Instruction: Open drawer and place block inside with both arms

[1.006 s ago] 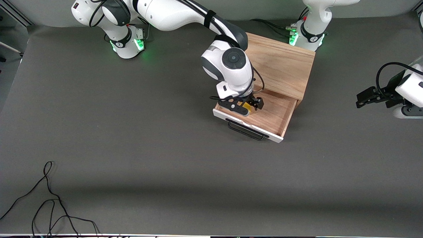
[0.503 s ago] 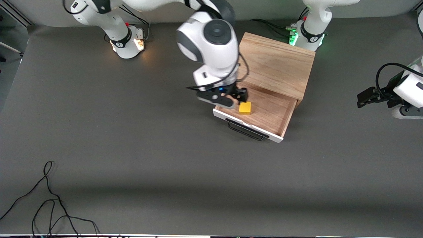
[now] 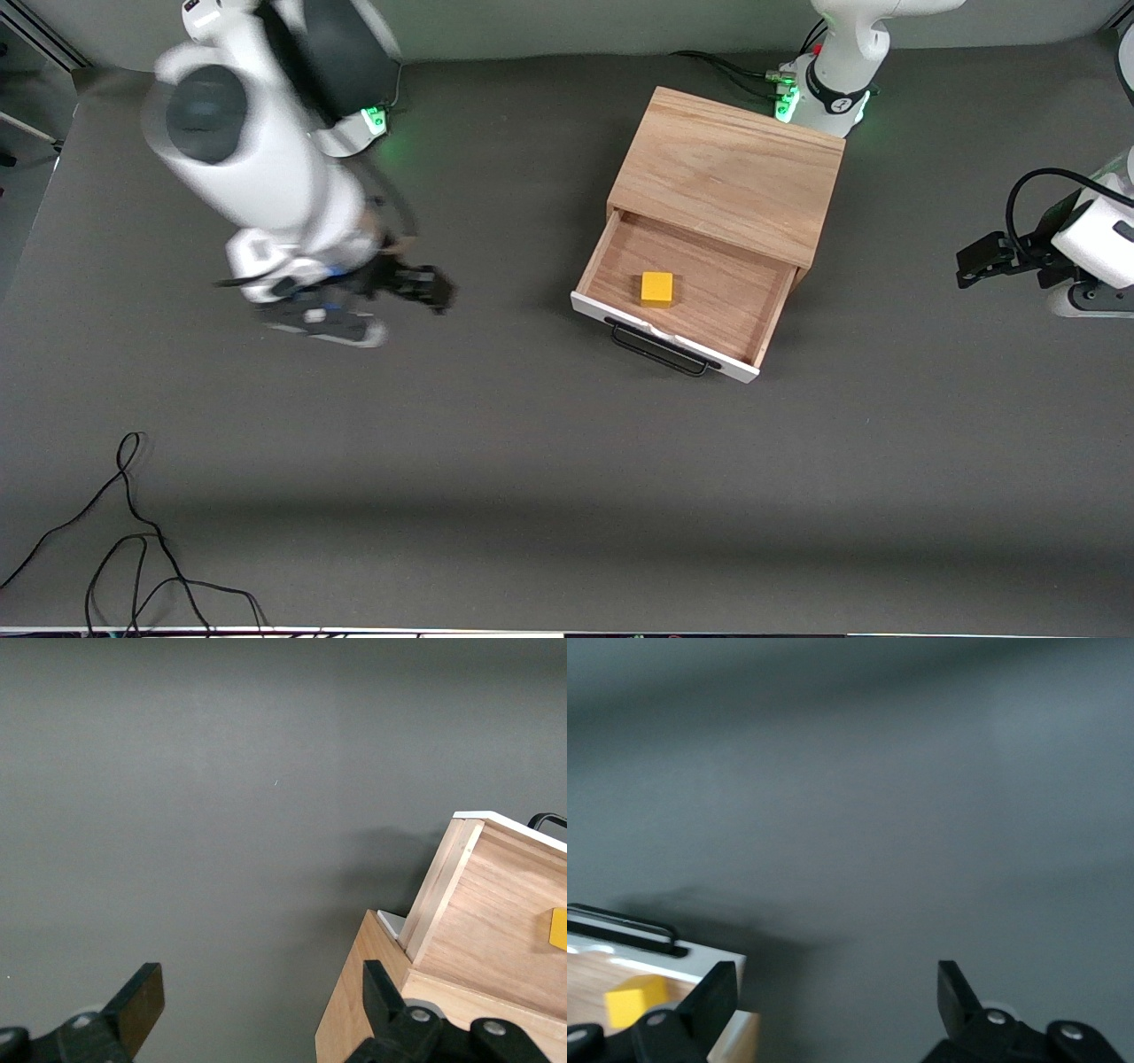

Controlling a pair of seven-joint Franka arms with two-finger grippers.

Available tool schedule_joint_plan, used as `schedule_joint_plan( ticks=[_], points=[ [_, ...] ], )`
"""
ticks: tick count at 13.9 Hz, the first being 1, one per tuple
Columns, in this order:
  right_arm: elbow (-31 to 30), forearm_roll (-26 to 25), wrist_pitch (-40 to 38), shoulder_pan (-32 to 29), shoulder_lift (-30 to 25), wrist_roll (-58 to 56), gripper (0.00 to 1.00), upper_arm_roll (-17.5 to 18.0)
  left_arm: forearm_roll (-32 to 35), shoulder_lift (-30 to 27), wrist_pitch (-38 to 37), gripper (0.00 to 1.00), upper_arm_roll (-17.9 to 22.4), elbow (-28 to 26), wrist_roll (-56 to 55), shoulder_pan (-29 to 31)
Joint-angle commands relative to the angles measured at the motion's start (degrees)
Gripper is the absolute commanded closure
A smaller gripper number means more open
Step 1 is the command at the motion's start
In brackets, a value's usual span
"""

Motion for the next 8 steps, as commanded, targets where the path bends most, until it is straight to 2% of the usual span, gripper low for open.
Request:
schedule_joint_plan(
  ticks=[1,2,4,7,8],
  points=[
    [-11.8,-0.3,1.5,-7.5,-10.0,-11.2,0.0,0.3,0.2,-1.3,-0.7,0.0,0.4,-0.5,0.7,-0.5],
    [-14.5,0.0,2.8,-9.8,-12.0,-15.0,0.0,-1.1,0.0,-1.2,-0.7,0.0,0.4,-0.5,0.7,-0.4],
    [-19.4,0.0,5.3,-10.1,-16.0,-21.1,0.0,-5.3,-0.1,-1.2,-1.0,0.0,0.4,-0.5,0.6,-0.4],
    [-26.4,-0.3,11.6,-10.2,-20.3,-27.4,0.0,-8.3,-0.1,-1.3,-1.5,0.0,0.4,-0.6,0.3,-0.4],
    [-26.1,-0.4,11.6,-10.2,-20.1,-28.3,0.0,-8.4,-0.2,-1.3,-1.6,0.0,0.4,-0.5,0.3,-0.4]
  ],
)
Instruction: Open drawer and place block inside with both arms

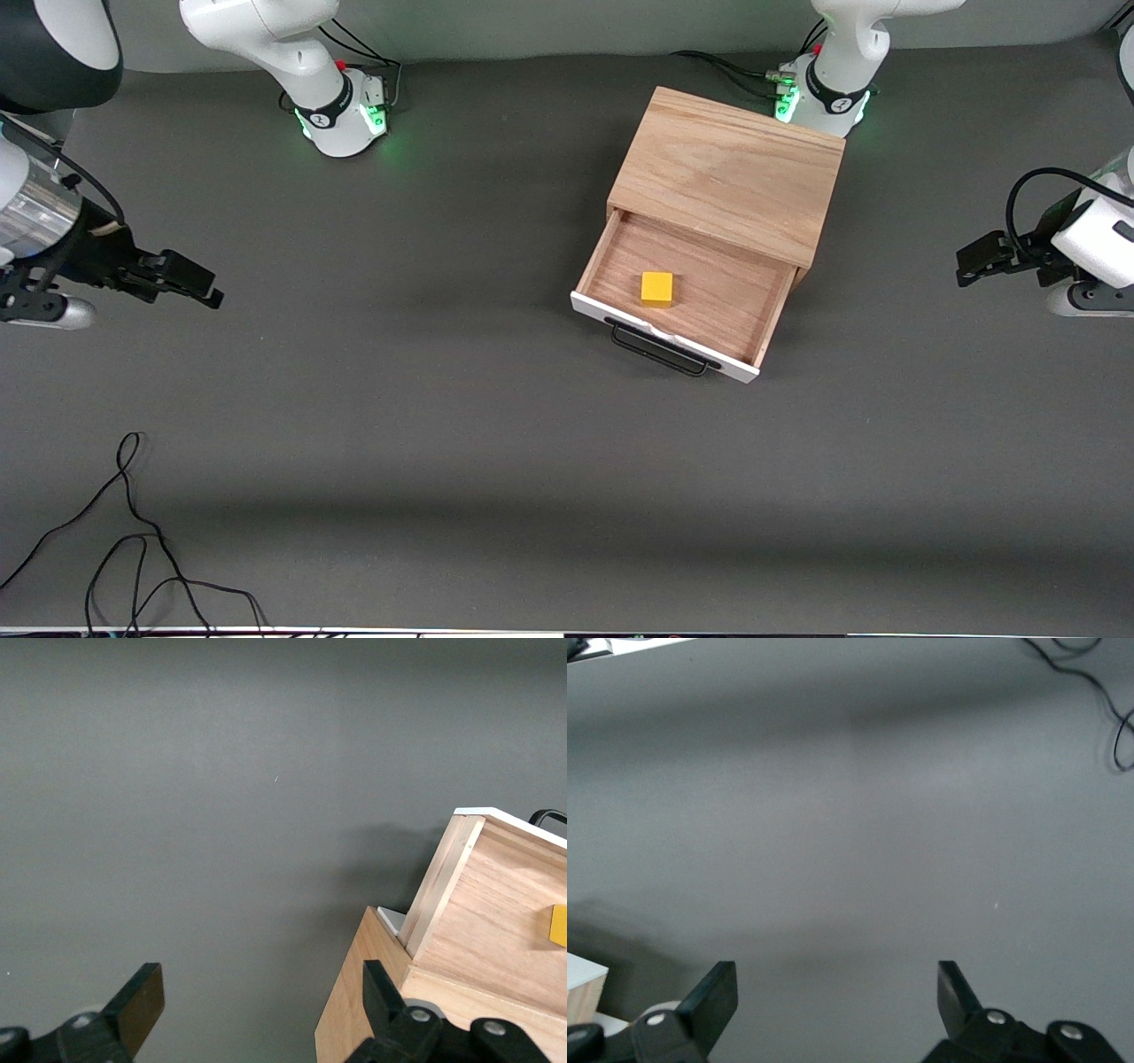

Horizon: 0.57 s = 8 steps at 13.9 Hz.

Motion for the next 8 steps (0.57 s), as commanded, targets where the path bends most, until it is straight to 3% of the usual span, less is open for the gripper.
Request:
schedule_joint_plan(
  ticks=[1,4,8],
  points=[
    [-4.3,-0.5,2.6,1.1,-3.0,-3.5,0.0,-0.6,-0.1,-1.3,-0.9,0.0,0.3,-0.5,0.3,-0.4],
    [-2.6,-1.4,-1.2,1.1,-2.4,-9.4,0.0,-0.7,-0.2,-1.3,-1.0,0.0,0.3,-0.5,0.4,-0.3],
    [-0.2,-7.4,-5.7,1.2,-1.4,-10.3,0.0,-0.8,-0.2,-1.2,-1.0,0.0,0.3,-0.5,0.4,-0.3]
  ],
)
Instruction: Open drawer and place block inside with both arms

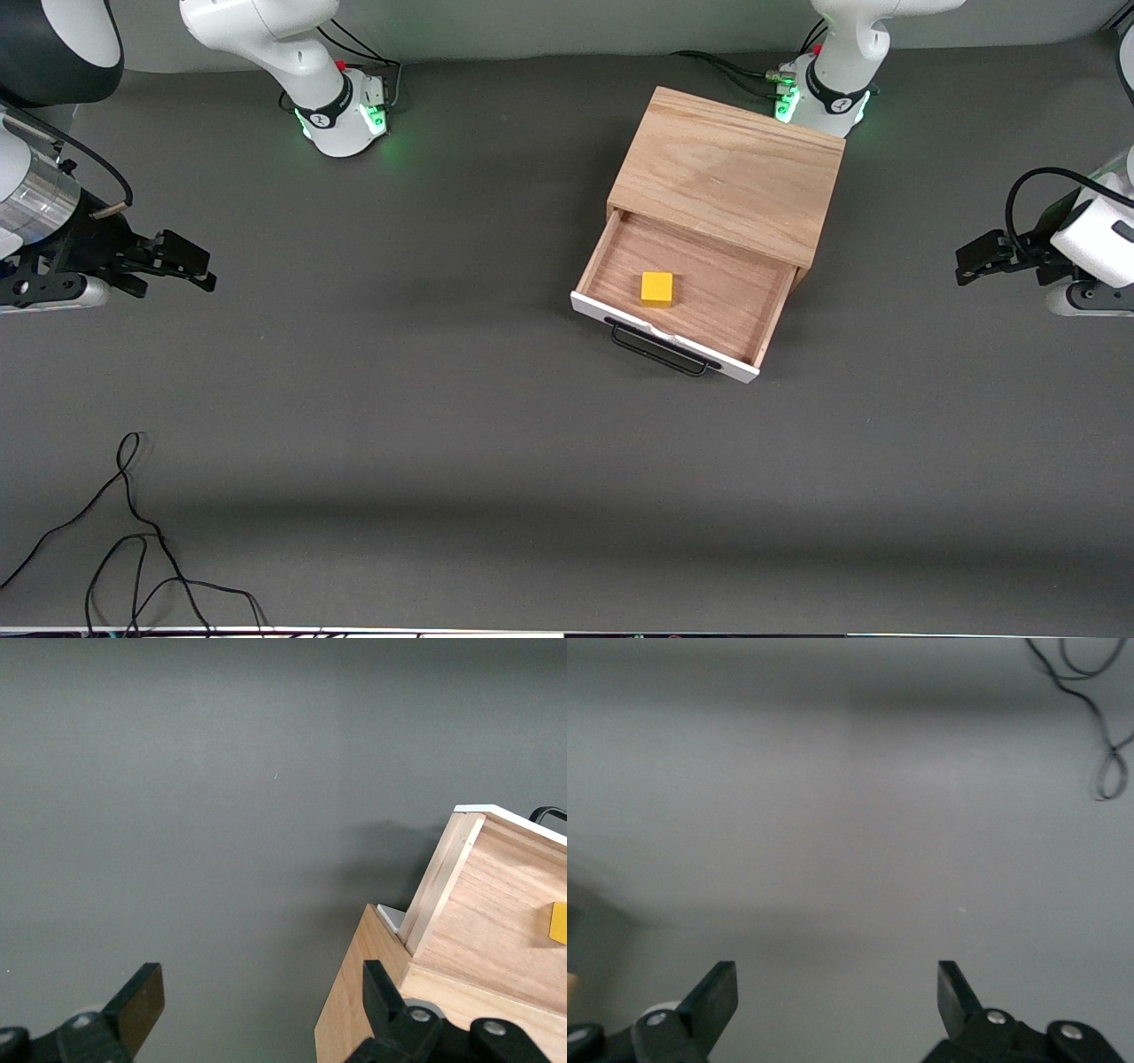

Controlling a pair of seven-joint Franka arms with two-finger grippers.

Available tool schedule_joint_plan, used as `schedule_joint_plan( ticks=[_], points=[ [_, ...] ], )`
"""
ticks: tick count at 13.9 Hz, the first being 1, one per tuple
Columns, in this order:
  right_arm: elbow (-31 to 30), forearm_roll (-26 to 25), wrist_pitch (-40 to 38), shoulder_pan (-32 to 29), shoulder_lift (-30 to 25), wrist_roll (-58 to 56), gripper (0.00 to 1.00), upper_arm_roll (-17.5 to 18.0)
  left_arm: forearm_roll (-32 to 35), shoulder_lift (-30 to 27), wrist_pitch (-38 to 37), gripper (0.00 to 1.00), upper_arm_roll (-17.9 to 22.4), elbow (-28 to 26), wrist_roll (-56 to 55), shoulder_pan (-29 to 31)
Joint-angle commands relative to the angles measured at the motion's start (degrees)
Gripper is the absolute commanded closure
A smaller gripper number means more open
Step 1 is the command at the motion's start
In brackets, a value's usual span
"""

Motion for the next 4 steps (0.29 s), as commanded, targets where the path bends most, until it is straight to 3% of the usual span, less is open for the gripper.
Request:
schedule_joint_plan(
  ticks=[1,4],
  points=[
    [1.3,-2.8,-3.0,0.7,0.0,-1.7,0.0,-0.3,-0.2,-1.2,-0.9,0.0,0.3,-0.5,0.4,-0.3],
    [1.5,-2.7,-3.3,0.6,0.1,-2.4,0.0,-0.3,-0.2,-1.2,-0.9,0.0,0.3,-0.5,0.4,-0.3]
  ],
)
